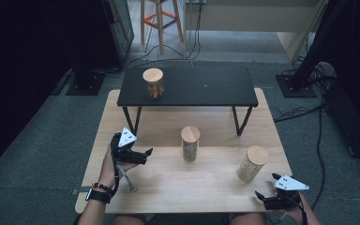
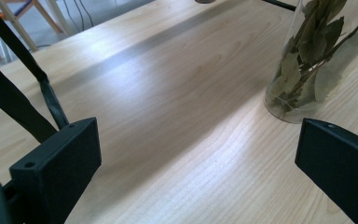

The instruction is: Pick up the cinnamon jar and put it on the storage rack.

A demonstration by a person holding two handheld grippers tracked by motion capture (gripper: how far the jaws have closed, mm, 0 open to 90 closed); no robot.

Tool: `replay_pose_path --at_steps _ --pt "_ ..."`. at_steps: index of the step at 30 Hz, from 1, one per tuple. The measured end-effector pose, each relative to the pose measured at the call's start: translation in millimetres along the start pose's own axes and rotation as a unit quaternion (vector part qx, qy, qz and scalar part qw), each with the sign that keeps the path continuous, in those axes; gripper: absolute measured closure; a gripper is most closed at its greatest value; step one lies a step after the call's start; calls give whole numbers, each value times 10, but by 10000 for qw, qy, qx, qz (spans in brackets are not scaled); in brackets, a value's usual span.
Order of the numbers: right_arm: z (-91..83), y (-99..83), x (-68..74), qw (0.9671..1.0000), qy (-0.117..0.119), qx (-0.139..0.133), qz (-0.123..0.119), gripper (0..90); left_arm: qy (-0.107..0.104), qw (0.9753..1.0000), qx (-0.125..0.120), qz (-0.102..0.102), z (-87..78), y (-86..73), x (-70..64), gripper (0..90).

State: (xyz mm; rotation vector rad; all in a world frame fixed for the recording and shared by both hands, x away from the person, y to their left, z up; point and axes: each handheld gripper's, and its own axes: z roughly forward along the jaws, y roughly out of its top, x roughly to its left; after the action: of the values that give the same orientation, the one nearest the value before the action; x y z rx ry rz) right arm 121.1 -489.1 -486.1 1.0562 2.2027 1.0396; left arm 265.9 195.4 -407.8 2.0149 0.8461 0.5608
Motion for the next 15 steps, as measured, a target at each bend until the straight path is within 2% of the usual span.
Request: replay_pose_path --at_steps 15 --pt "1 0 1 10000 -3 1 9 0 17 9999 52 -90 39 -207 -26 3"
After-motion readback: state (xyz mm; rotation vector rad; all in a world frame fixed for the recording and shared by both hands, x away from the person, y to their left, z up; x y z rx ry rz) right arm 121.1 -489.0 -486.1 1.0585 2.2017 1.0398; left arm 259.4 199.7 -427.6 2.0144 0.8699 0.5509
